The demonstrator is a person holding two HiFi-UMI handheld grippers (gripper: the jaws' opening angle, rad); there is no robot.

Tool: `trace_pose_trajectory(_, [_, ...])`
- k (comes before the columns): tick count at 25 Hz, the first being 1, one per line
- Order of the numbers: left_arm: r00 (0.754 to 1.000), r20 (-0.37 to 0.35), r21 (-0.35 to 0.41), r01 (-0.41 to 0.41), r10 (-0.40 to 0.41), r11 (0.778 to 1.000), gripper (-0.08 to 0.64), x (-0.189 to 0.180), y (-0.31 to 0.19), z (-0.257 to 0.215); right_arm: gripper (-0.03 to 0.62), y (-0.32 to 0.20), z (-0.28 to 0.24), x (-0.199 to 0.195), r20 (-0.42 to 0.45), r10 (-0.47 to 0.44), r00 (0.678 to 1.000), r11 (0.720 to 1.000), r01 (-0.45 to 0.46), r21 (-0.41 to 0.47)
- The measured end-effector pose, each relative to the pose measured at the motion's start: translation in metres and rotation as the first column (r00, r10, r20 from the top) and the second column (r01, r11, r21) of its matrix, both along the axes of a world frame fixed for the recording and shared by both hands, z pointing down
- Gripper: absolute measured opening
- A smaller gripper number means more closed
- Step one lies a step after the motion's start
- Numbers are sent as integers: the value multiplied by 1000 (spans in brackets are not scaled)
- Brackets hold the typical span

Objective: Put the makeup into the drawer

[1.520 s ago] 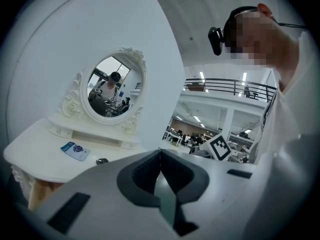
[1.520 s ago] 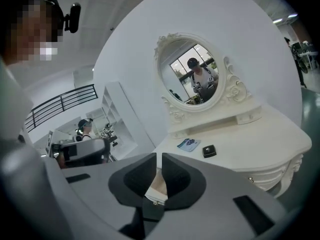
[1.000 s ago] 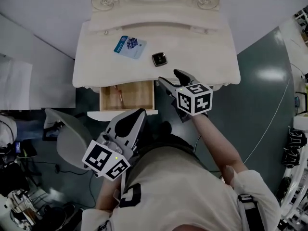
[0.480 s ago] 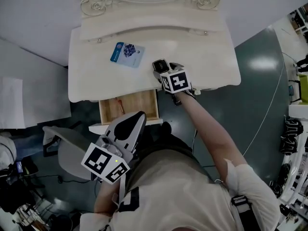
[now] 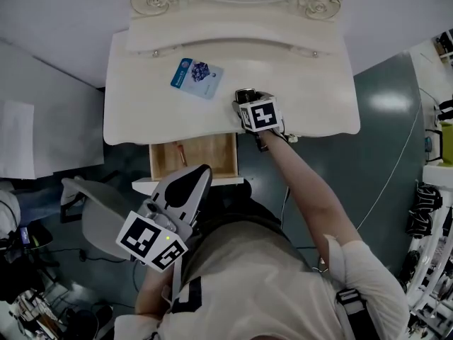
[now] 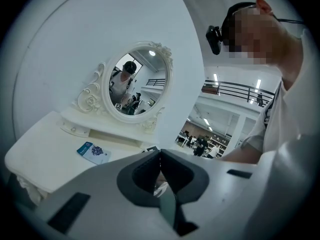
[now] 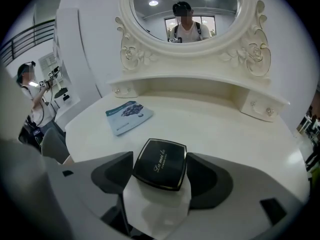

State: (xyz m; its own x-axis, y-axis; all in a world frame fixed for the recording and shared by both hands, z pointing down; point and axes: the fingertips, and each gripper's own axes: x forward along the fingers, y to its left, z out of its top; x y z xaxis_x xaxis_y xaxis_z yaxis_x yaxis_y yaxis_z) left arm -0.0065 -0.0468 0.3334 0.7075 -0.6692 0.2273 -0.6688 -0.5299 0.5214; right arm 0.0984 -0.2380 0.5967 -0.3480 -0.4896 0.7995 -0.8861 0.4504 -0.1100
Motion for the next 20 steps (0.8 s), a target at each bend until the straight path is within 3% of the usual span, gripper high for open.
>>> trace_pose_trajectory(8, [999, 9, 12, 37, -38, 999, 58, -13, 6, -3, 314, -6, 2, -1, -11, 27, 1000, 999, -27, -27])
trace_pose_trajectory(16, [998, 3, 19, 64, -64, 998, 58, -23, 9, -4, 313, 13, -2, -3, 38, -29, 999, 999, 29, -18])
trace_pose_trajectory(20, [998, -7, 21, 62, -62, 998, 58, -24, 9, -4, 314, 22, -1, -3, 20, -46, 999, 999, 46, -13])
